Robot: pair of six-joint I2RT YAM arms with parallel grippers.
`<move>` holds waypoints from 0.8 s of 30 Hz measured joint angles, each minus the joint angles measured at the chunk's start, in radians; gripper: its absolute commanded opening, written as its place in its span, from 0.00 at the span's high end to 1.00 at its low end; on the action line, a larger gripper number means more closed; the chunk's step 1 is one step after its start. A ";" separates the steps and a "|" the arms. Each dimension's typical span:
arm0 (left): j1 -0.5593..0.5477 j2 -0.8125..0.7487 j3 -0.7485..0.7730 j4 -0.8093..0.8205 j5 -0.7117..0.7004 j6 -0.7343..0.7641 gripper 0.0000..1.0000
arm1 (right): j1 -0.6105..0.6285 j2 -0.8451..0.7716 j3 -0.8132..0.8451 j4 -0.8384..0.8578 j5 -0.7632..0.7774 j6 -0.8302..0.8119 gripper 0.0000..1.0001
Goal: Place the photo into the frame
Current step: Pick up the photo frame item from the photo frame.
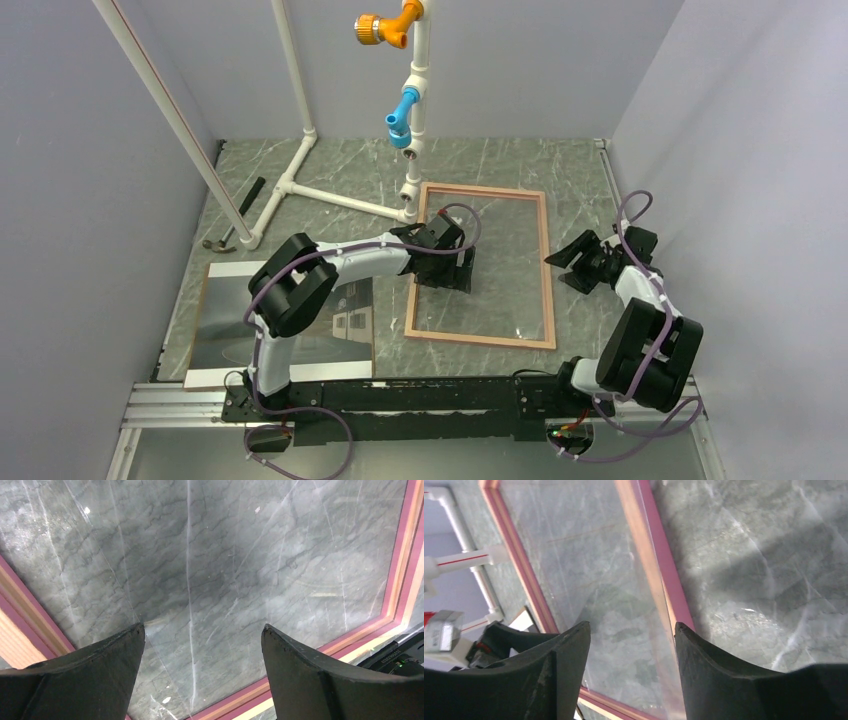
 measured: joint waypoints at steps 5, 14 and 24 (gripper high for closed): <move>0.003 -0.005 -0.010 0.012 0.006 0.000 0.11 | -0.011 -0.042 -0.023 0.064 -0.078 0.011 0.41; 0.010 -0.013 -0.040 0.076 0.048 0.000 0.12 | 0.000 -0.045 -0.057 0.116 -0.219 0.026 0.48; 0.014 -0.025 -0.063 0.100 0.053 0.000 0.11 | -0.001 -0.040 -0.055 0.105 -0.218 0.021 0.48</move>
